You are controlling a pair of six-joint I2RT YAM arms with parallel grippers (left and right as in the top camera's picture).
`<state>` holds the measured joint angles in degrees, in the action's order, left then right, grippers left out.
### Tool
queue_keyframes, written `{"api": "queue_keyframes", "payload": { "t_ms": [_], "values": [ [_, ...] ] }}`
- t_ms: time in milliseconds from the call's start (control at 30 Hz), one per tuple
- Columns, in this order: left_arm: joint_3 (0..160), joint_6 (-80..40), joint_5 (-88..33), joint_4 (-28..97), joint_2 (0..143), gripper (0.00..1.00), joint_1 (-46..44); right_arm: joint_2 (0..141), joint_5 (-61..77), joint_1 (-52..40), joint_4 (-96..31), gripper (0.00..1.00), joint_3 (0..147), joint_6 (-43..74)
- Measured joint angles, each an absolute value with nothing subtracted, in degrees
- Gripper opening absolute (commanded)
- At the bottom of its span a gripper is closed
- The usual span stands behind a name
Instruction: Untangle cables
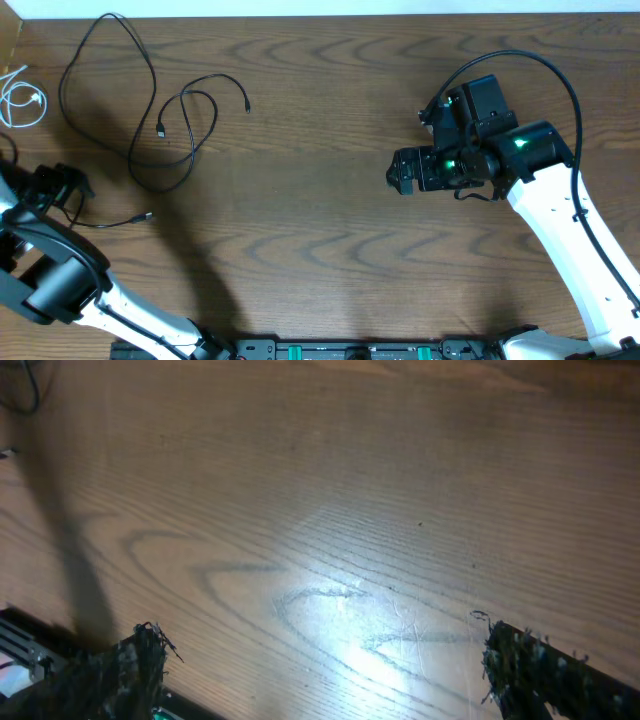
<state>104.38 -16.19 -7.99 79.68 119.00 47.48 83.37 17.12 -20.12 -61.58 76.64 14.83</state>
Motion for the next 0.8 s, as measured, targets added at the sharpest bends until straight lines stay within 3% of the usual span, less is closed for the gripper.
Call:
{"api": "queue_keyframes", "payload": {
  "t_ms": [233, 400, 567, 800],
  "values": [
    [104.29, -12.01, -22.94, 77.84, 116.90, 0.94, 47.13, 83.37, 17.12, -20.12, -60.88, 0.99, 76.64, 14.85],
    [104.27, -9.74, -31.09, 78.11, 108.92, 0.94, 41.63, 83.37, 17.12, -20.12, -58.74, 0.99, 76.64, 16.99],
    [104.27, -8.69, -32.36, 80.03, 101.65, 0.94, 31.99, 83.37, 17.12, -20.12, -57.76, 0.99, 76.64, 20.73],
    [104.27, -8.49, -25.19, 81.71, 101.47, 0.95, 19.75, 83.37, 17.12, -20.12, -59.86, 0.99, 76.64, 24.14]
  ]
}}
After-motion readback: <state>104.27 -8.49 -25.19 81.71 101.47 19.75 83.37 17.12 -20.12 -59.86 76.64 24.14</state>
